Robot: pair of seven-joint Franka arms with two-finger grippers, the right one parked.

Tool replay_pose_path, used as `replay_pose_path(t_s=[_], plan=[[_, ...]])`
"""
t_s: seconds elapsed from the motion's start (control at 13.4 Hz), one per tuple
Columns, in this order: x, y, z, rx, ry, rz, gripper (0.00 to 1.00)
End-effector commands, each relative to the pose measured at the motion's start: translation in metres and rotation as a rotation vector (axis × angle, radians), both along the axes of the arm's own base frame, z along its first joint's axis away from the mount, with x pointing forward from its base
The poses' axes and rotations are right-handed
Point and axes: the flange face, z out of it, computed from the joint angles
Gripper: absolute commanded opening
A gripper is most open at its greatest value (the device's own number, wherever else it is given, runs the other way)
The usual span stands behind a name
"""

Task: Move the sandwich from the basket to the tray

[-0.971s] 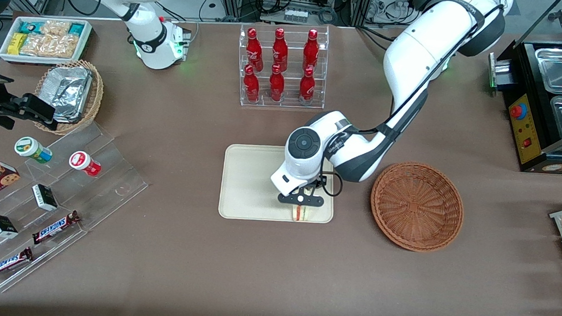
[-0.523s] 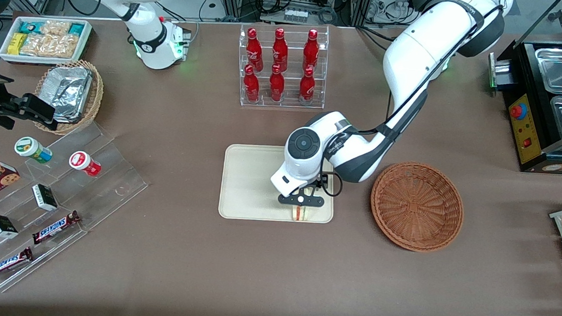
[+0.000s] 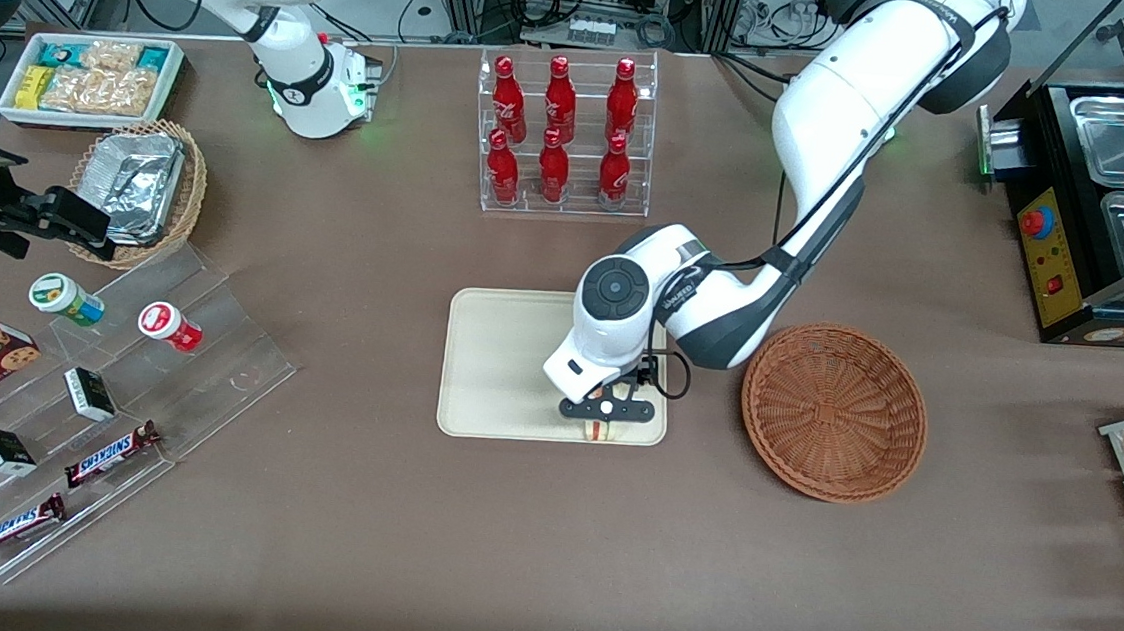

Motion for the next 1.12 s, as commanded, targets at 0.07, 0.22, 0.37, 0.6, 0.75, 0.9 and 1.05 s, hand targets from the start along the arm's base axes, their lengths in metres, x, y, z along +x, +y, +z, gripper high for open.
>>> replay_pose_path(t_s=[0.07,0.22,0.37,0.6,0.75,0.9,1.05], plan=[[0.016,0.023,0.041,0.033,-0.023,0.071,1.00],[0.026,0.043,0.066,0.034,-0.036,0.098,1.00],[0.036,0.064,0.089,0.037,-0.049,0.129,1.00],[0.048,0.102,0.128,-0.001,-0.020,0.139,1.00],[0.055,0.130,0.148,-0.014,0.011,0.155,1.00],[0.060,0.157,0.169,-0.004,0.001,0.178,1.00],[0.065,0.190,0.189,0.012,0.000,0.166,1.00]])
